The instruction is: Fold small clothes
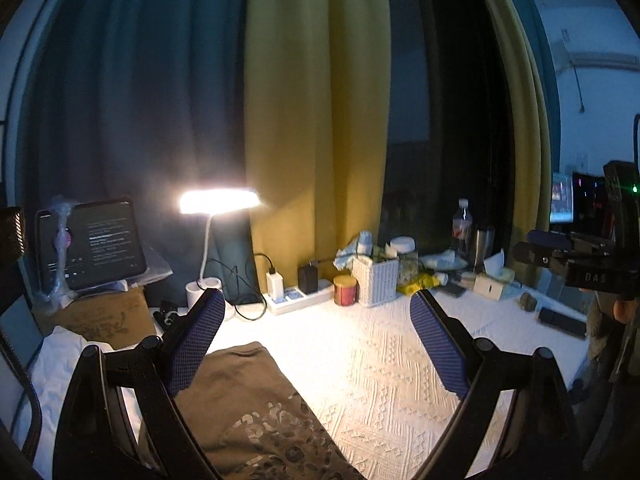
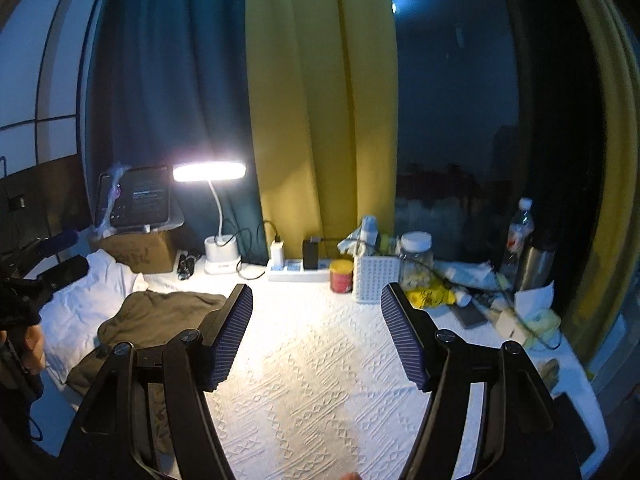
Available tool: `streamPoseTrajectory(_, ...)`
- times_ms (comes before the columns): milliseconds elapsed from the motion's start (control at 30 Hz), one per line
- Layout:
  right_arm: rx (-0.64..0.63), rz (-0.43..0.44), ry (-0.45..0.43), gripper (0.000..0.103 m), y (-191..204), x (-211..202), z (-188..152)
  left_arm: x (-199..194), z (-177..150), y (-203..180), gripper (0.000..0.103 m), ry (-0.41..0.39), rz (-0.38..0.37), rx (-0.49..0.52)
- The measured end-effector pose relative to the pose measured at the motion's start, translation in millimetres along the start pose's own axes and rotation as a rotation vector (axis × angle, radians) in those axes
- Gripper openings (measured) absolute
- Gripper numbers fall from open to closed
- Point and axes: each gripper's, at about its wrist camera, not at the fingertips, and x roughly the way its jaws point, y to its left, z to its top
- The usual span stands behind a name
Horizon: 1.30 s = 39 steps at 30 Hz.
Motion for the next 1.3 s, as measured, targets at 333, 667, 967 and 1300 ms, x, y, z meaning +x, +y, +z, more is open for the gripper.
streamPoseTrajectory(333,-0.041,-0.072,-0.077,0.070,32.3,-31.8,14.4,-31.2,-0.8,26.8,0.099,-0.059,0.037,-0.075)
streamPoseTrajectory(667,-0.037,-0.020,-0.150,0.070,51.7,-58.0,25.4,-65.8,4.3,48.9,0.100,-0.113,0.115,-0.105)
streamPoseTrajectory(967,-0.045,-0.001,-0.168,0.070,53.7,-60.6,32.3,-66.3,1.3,51.9,0.100,-0.098,0.141,-0.127)
streamPoseTrajectory(1300,-0.017,-0.001,-0.106,0.070,41.1,-31.5,24.1,-44.2,-1.1,49.7,0.100,-0.040,0.149,-0.111)
